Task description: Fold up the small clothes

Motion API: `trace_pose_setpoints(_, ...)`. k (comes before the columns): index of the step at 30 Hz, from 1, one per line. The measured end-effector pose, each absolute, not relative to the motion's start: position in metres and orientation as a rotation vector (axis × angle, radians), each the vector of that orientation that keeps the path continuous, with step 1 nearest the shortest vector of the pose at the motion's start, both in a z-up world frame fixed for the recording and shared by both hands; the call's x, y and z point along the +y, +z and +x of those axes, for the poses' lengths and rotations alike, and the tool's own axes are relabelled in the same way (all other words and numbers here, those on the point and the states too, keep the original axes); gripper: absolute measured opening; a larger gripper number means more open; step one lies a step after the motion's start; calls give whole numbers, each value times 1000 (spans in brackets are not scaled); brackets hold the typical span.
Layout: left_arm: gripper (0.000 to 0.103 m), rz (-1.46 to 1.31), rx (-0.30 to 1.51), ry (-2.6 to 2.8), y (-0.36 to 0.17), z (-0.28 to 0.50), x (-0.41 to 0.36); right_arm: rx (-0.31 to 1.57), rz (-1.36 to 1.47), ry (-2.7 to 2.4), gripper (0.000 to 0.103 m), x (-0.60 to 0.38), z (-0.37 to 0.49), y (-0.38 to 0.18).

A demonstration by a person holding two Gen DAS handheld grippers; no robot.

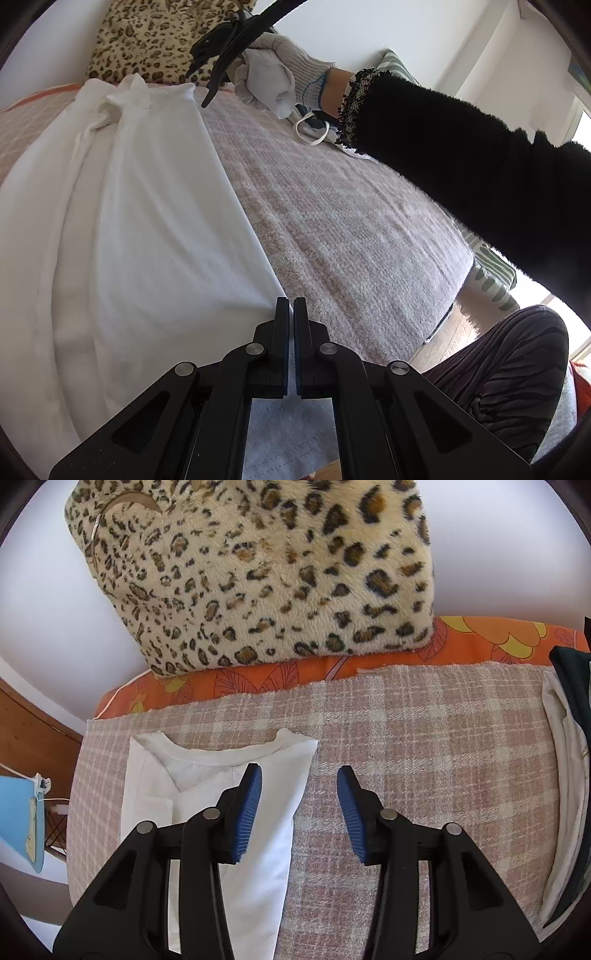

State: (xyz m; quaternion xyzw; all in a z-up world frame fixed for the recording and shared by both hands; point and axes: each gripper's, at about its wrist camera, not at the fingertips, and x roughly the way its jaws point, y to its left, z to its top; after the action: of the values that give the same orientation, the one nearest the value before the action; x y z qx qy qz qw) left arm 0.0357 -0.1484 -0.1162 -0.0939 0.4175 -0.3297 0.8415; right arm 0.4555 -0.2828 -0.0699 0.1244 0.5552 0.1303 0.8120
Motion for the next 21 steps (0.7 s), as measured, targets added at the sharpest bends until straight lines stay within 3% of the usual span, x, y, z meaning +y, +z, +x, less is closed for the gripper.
trace_pose_setpoints(3, 1, -180, 882, -701, -116, 33, -150, 1195, 243, 290, 45, -271, 450, -76)
trace_pose_setpoints(6, 1, -169, 882, -706, -116, 32, -148, 1206, 120, 262, 7, -256, 448, -83)
trace_pose_setpoints(12, 9, -145, 884, -704, -111, 27, -149, 1177, -58, 85, 7, -253, 451, -88)
trace_pose_setpoints(13, 16, -136, 887, -702, -110, 25, -149, 1174, -57, 74, 8, -256, 451, -85)
trace_pose_setpoints(16, 24, -130, 879, -700, -106, 20, -145, 1174, 8, 100, 8, -272, 441, -69)
trace_pose_setpoints(21, 28, -127, 877, -674, -103, 10, -132, 1132, 68, 136, 24, -291, 407, -33)
